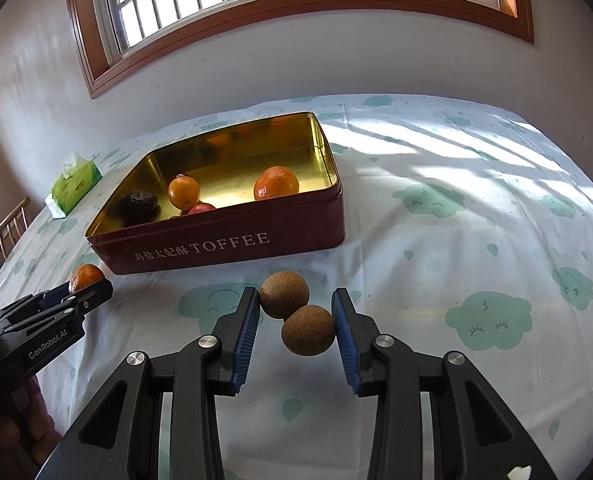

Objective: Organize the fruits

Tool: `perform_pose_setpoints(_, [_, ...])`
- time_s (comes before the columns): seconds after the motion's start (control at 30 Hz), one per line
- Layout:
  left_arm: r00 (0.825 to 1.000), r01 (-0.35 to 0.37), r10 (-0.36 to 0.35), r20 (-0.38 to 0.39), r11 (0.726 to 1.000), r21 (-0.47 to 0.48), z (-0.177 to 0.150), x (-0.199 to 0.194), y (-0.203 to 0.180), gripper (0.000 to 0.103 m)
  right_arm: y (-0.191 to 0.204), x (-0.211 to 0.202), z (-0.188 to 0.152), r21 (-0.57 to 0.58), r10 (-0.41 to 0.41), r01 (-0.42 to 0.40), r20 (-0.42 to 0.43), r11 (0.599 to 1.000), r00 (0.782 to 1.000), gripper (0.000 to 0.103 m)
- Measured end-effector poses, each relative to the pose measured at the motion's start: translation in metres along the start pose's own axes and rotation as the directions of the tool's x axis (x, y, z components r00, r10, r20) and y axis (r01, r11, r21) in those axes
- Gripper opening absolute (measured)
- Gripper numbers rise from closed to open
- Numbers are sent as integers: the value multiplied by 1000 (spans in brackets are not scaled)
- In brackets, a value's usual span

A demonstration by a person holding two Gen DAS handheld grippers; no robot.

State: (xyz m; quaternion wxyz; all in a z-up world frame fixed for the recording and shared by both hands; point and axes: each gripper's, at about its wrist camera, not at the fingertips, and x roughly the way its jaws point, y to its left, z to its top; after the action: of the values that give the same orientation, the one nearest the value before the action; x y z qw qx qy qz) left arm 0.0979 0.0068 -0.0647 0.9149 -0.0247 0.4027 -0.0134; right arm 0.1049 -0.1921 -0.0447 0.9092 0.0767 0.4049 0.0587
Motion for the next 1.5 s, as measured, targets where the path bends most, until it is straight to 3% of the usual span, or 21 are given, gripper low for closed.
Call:
perform_pose_setpoints(0.57, [993, 4, -7, 119, 1000, 24, 0, -25, -1, 42, 5, -7, 2, 0, 55, -55, 0, 998, 998, 35])
perform_pose_setpoints(0.9, [977, 33, -38, 212, 999, 27, 45, -52, -1, 42, 14, -28, 43, -47, 77, -73, 82, 996, 994, 35])
perform_pose_setpoints(1.13, [978, 42, -50, 201, 998, 45, 84, -39, -10, 42, 20, -10, 72, -82, 95, -89, 83, 993, 992, 35])
perform_pose_setpoints(1.5, [989, 15, -25, 143, 998, 67, 102, 7, -22, 42, 17, 33, 96, -69, 95, -92, 47, 993, 994, 35])
